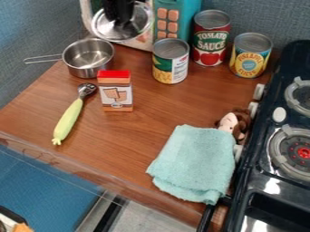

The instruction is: Move the silver lid to the middle

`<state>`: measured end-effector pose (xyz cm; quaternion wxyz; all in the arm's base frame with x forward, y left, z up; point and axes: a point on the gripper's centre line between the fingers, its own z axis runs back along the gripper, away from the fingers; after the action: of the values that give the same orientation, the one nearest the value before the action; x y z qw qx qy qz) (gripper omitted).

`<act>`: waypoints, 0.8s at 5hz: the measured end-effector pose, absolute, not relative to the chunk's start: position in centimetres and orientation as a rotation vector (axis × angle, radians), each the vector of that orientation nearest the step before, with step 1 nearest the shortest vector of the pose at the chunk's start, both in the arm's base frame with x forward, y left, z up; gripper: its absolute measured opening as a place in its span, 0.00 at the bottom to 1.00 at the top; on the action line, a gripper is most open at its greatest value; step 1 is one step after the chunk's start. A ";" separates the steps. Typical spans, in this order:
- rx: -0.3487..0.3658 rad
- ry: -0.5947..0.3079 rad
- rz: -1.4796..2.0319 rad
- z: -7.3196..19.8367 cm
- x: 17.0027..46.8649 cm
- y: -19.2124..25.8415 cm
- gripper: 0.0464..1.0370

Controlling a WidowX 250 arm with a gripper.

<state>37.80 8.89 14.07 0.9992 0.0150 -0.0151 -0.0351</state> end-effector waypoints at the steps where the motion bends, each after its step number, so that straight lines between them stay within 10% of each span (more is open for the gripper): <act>1: 0.016 -0.033 -0.161 14.1 36.9 4.9 0.24; 4: 0.056 0.034 -0.412 10.5 34.0 -4.1 0.24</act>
<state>34.04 -4.08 10.52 0.9784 0.0278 0.0168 -0.2044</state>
